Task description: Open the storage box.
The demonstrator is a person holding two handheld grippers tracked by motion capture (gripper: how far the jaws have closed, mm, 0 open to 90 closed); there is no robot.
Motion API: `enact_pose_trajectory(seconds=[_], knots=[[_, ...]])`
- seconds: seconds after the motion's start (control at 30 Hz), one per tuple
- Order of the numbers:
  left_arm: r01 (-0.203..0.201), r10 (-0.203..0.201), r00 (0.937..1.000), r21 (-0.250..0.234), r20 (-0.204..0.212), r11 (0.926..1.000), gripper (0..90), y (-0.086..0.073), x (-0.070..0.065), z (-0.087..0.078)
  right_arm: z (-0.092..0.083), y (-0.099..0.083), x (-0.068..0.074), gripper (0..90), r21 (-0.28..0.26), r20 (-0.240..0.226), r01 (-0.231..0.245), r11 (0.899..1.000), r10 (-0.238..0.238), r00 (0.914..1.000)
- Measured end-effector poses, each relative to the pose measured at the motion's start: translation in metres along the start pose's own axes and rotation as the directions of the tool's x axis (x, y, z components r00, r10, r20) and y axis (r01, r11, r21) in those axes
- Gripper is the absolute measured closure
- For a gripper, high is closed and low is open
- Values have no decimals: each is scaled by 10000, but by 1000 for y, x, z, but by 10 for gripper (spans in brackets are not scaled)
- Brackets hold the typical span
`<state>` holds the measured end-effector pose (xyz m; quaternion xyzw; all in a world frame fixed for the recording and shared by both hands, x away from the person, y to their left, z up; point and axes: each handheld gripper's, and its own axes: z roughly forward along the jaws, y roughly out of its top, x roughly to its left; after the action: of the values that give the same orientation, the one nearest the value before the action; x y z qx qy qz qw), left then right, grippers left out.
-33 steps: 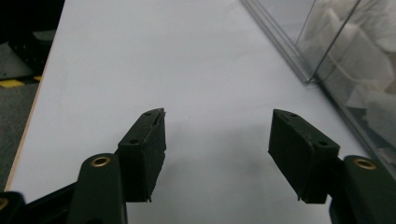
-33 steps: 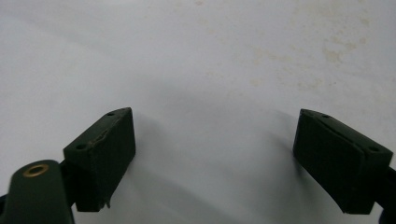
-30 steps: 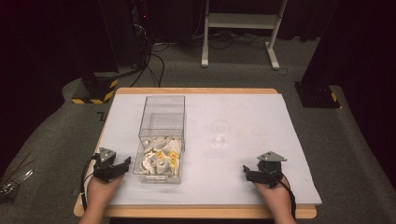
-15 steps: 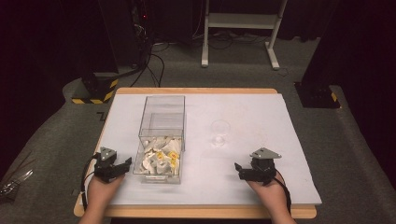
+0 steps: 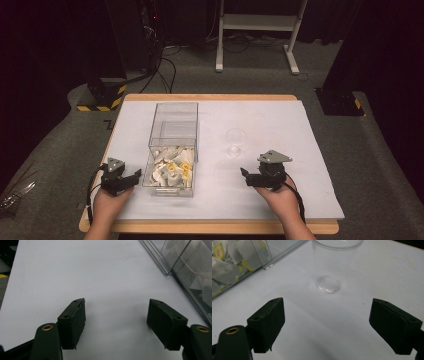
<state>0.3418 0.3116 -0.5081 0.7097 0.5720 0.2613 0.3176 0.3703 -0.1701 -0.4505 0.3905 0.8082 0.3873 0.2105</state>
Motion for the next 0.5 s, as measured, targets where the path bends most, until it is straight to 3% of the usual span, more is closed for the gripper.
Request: enact_pose_trajectory(seconds=[0.5], knots=[[-145,145,9999,-44,31,9999,326,-1,-1,0,13,27,34,139,-251,-704,425,9988,-442,9965]])
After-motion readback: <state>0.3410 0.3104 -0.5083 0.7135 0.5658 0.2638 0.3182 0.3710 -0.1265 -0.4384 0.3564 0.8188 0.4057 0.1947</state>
